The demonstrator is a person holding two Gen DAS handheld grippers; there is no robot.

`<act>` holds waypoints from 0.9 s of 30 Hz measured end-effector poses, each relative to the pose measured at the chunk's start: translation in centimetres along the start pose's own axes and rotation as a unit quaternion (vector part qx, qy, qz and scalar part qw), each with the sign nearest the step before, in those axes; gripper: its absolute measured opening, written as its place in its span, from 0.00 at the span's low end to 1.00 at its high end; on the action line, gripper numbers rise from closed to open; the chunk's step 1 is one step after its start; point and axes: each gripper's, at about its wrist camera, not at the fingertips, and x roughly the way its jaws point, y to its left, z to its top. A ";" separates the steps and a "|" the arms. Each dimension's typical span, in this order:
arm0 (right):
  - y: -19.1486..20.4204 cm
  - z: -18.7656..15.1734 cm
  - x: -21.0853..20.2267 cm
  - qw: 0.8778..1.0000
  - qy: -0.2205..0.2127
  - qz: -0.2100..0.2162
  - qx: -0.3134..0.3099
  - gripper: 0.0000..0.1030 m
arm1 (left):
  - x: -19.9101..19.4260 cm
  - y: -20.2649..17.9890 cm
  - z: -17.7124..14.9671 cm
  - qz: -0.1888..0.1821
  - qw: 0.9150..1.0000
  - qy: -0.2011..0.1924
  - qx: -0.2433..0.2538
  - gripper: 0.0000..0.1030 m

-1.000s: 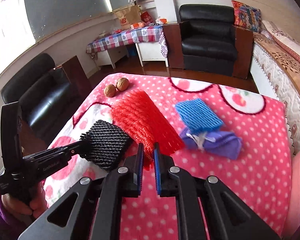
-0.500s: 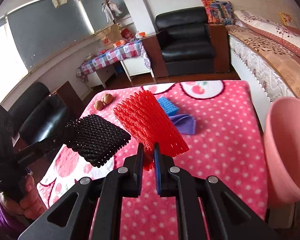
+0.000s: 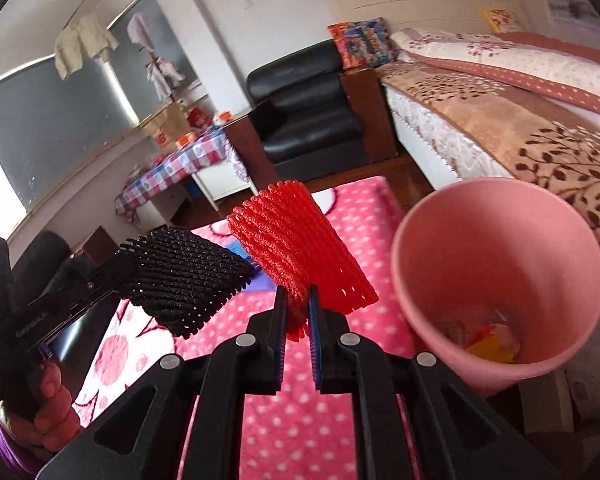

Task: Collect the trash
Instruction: 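Carry both foam nets over to the pink bucket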

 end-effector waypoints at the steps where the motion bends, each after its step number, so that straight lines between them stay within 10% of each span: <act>1: -0.7 0.2 -0.4 1.000 -0.005 -0.004 0.006 0.09 | 0.3 -0.9 0.1 -0.005 1.000 -0.002 0.008 0.09; 27: -12.5 0.0 -2.3 0.988 -0.020 -0.089 0.127 0.11 | 11.0 -12.5 -1.9 -0.044 0.991 0.058 0.112 0.09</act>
